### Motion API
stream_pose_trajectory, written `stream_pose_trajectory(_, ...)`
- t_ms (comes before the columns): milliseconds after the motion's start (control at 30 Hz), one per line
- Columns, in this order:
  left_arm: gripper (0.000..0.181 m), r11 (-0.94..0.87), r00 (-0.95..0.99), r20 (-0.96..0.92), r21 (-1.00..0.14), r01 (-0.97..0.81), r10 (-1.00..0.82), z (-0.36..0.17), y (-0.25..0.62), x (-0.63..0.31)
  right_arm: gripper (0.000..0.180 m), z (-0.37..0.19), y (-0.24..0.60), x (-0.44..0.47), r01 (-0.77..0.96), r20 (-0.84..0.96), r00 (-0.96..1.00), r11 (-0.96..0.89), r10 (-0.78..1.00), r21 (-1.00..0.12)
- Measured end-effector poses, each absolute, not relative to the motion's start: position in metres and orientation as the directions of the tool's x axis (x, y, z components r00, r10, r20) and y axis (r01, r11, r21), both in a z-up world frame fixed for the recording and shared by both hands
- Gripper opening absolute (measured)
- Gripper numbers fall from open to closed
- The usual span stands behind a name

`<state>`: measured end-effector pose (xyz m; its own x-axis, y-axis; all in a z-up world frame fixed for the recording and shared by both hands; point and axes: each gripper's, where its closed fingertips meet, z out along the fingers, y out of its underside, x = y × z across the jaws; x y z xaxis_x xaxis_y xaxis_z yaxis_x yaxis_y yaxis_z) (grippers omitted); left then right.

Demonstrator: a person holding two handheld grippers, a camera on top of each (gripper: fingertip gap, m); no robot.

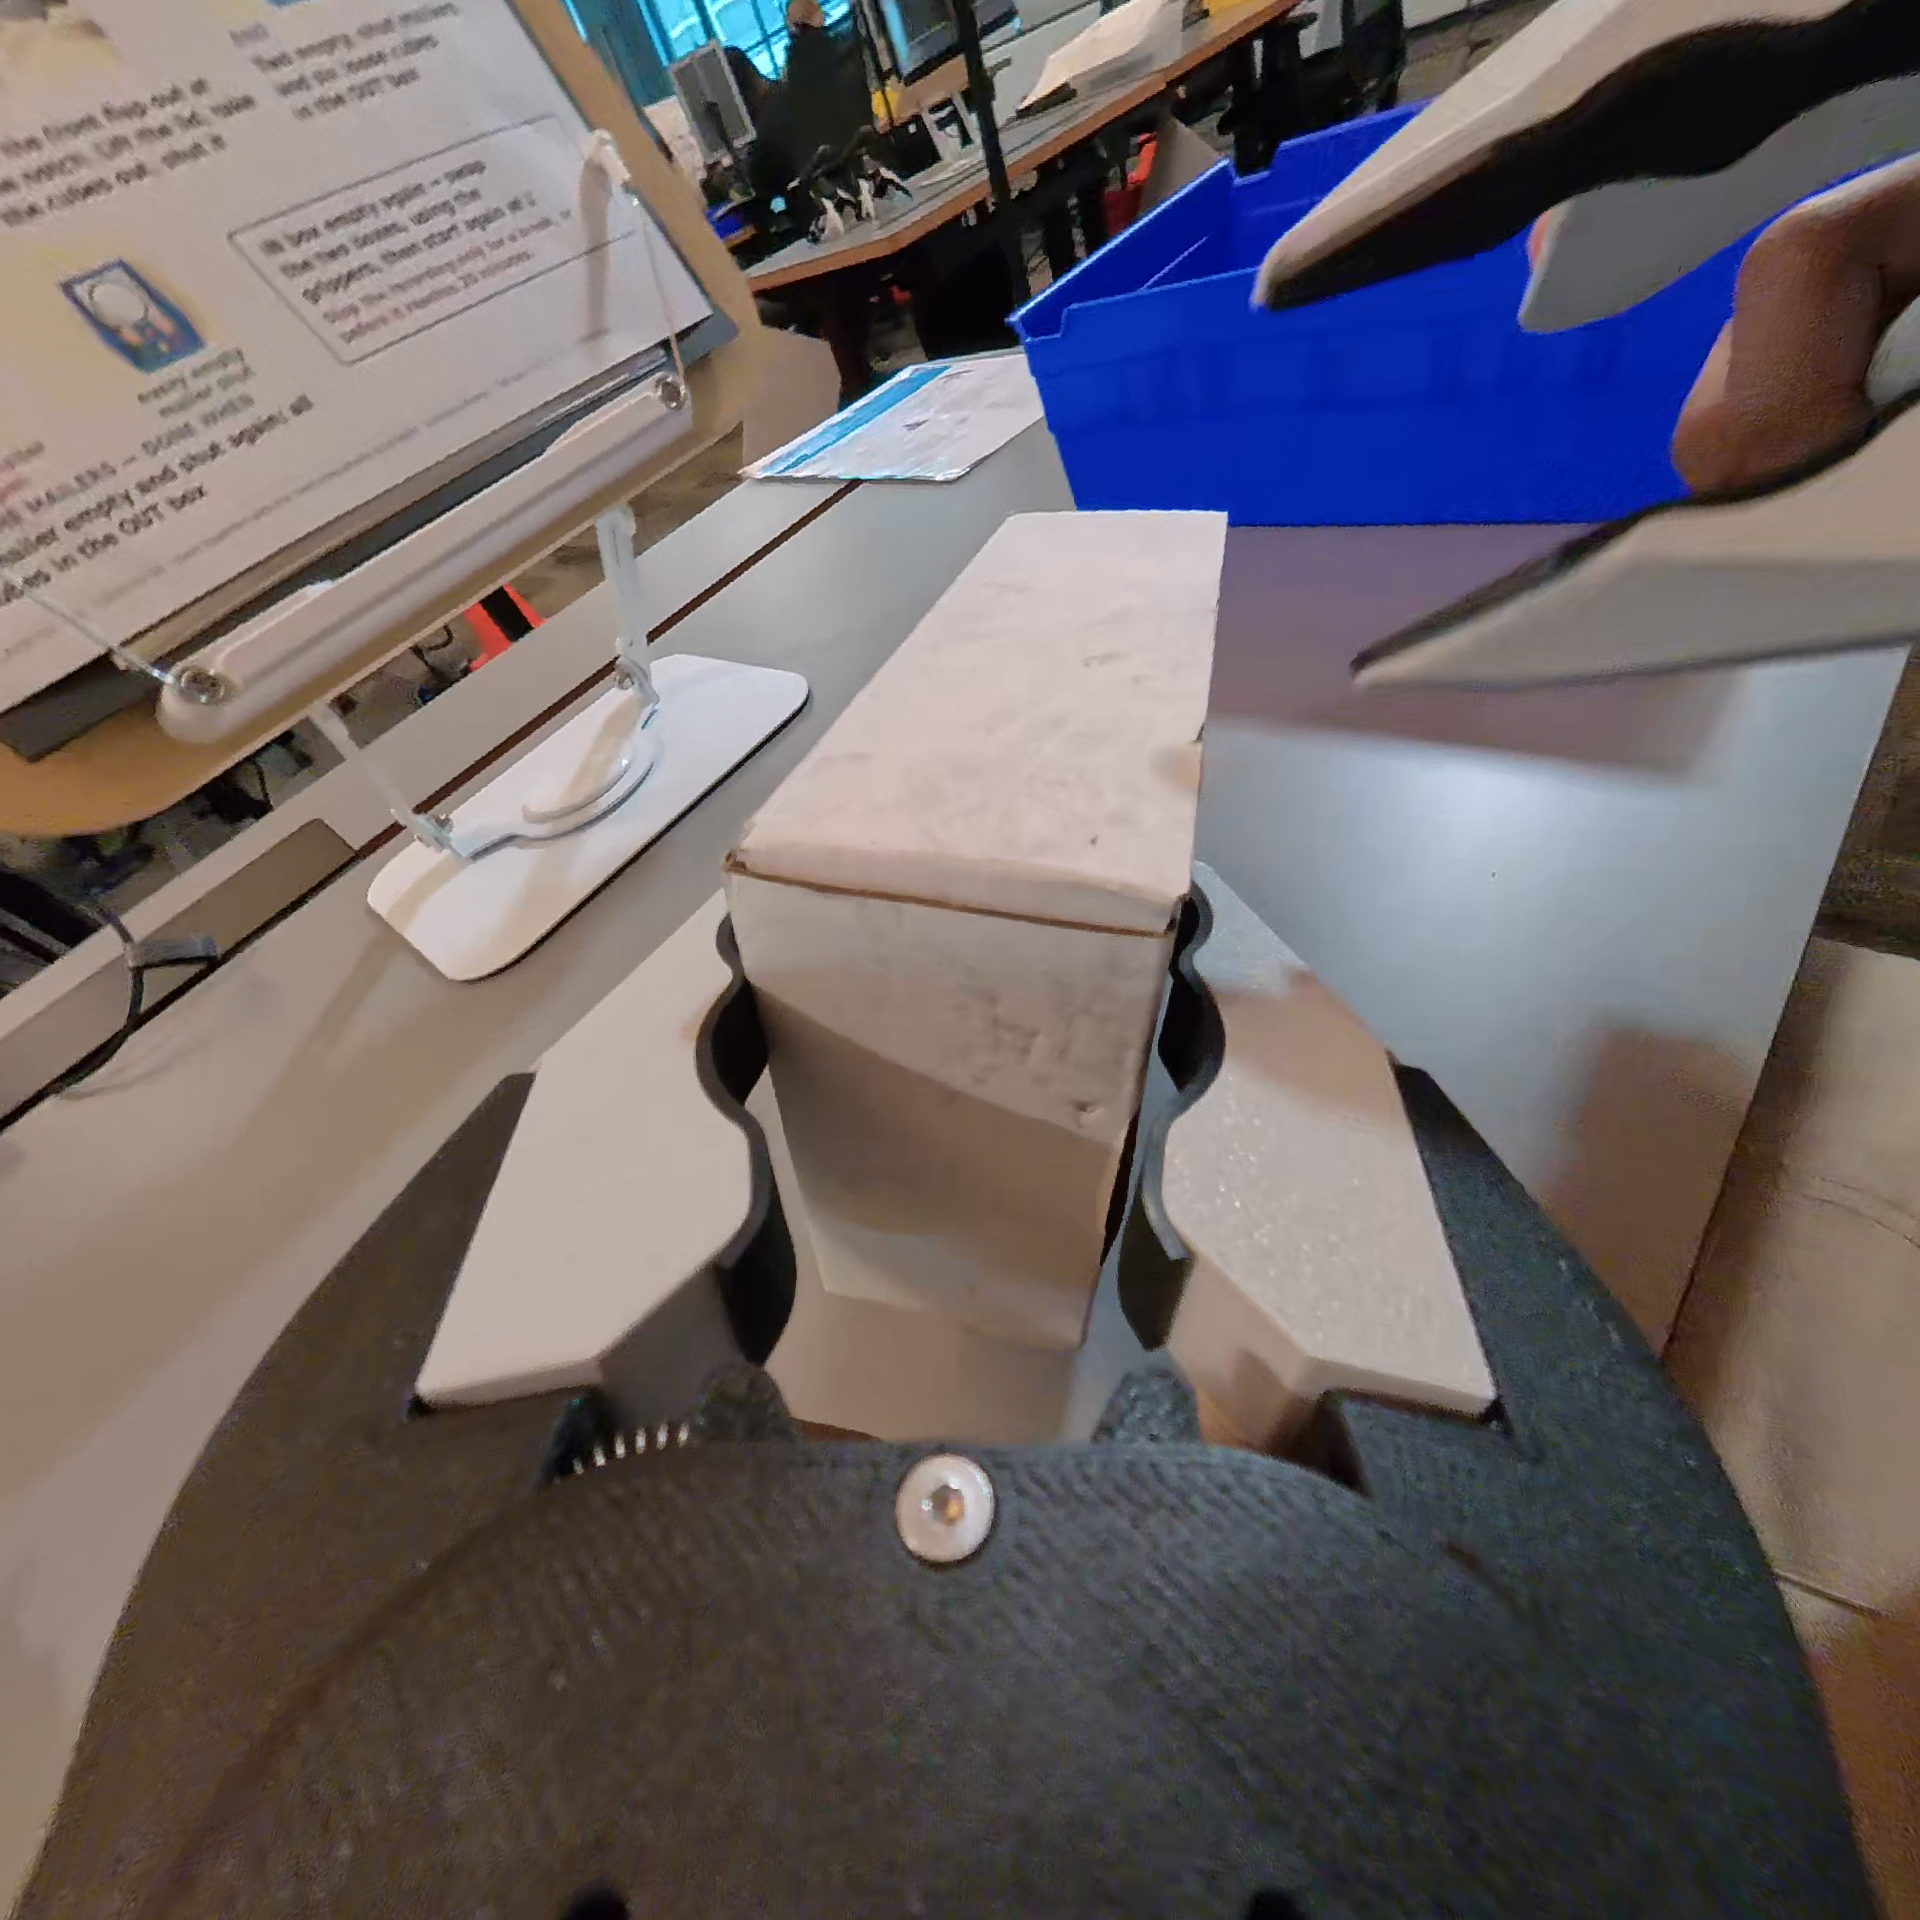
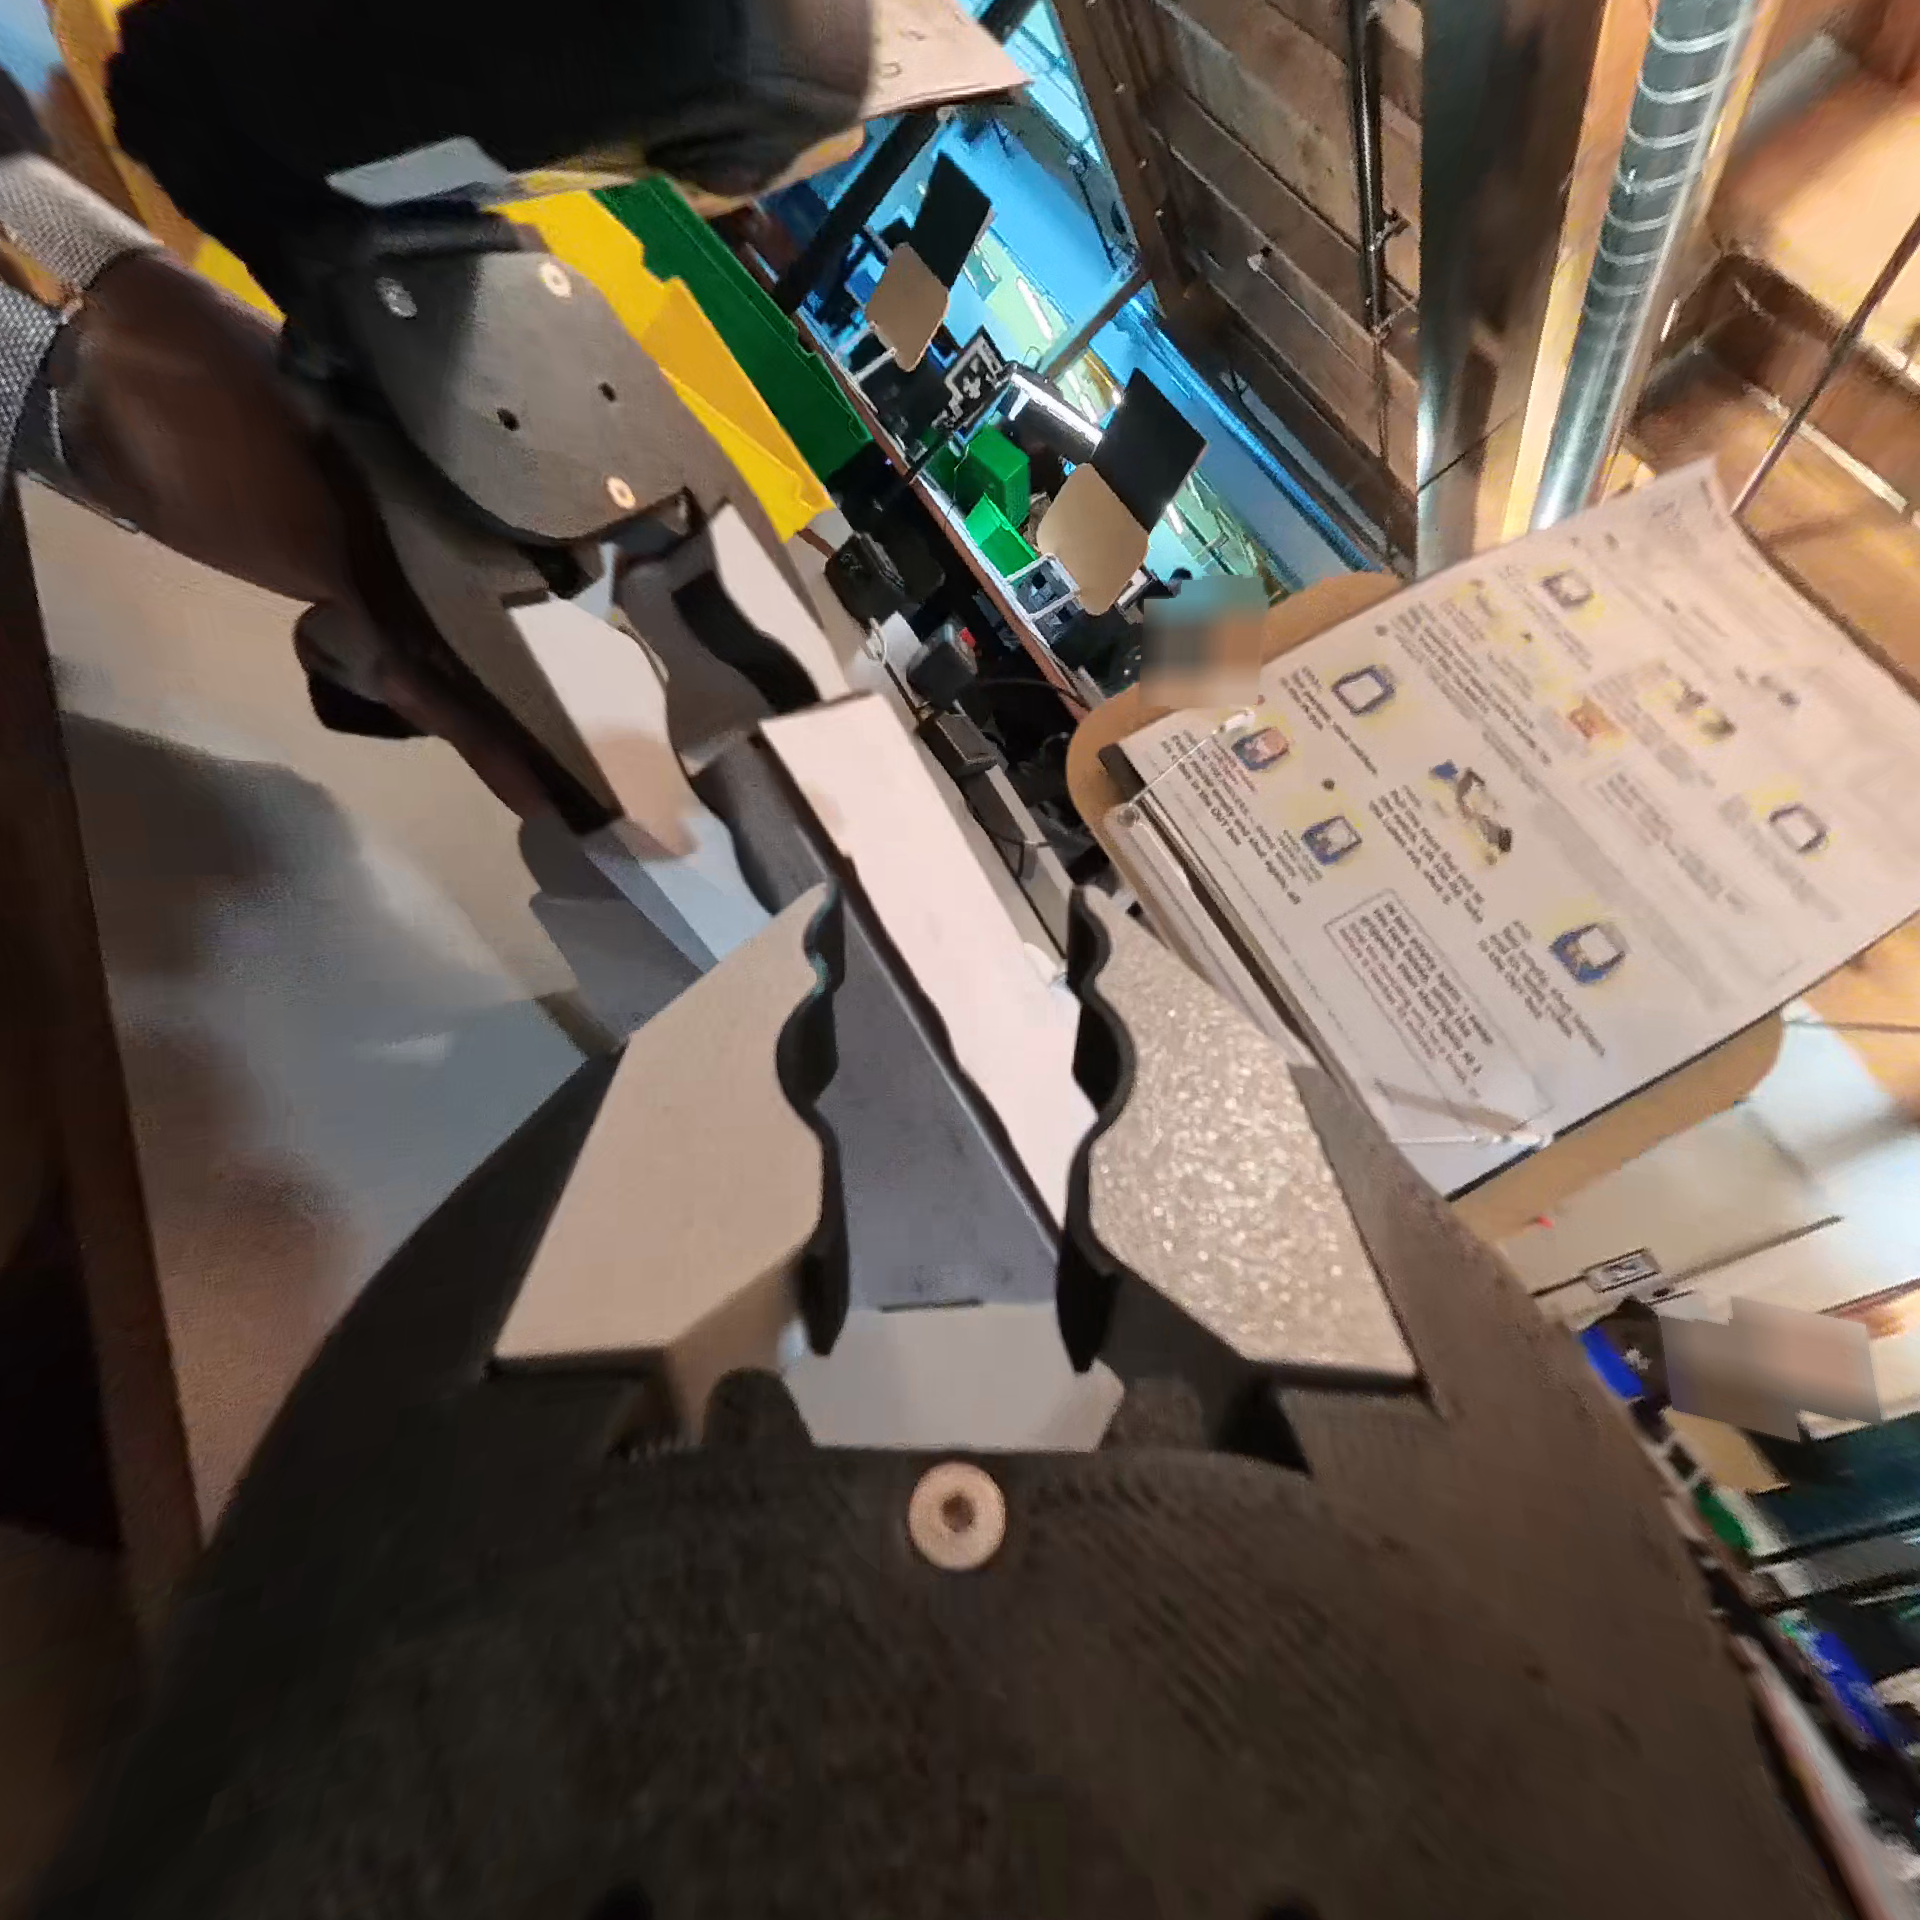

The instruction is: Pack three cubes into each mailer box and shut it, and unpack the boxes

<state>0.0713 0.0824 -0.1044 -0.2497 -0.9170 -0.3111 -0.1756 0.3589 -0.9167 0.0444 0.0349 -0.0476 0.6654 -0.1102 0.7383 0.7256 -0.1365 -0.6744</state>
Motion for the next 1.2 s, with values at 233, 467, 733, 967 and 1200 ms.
stream_pose_trajectory(233,0.076,0.409,-0.265,-0.362,-0.9,-0.15,-0.894,-0.105,0.07,0.078,0.037,-0.054,0.04,0.051,0.816,0.838,0.535,-0.191,-0.108,-0.546)
stream_pose_trajectory(467,0.076,0.423,-0.261,-0.377,-0.894,-0.146,-0.889,-0.105,0.07,0.079,0.036,-0.052,0.043,0.048,0.907,0.938,0.321,-0.243,-0.131,-0.344)
stream_pose_trajectory(733,0.074,0.416,-0.252,-0.374,-0.899,-0.14,-0.893,-0.101,0.067,0.079,0.028,-0.05,0.044,0.05,0.922,0.955,0.242,-0.265,-0.17,-0.281)
stream_pose_trajectory(967,0.072,0.568,-0.284,-0.521,-0.816,-0.111,-0.805,-0.108,0.054,0.075,0.0,-0.008,0.025,0.064,0.851,0.829,0.4,-0.176,-0.391,-0.494)
stream_pose_trajectory(1200,0.072,0.729,-0.327,-0.67,-0.677,-0.101,-0.667,-0.136,0.037,0.077,0.0,-0.001,-0.003,0.108,0.788,0.762,0.457,-0.188,-0.459,-0.586)
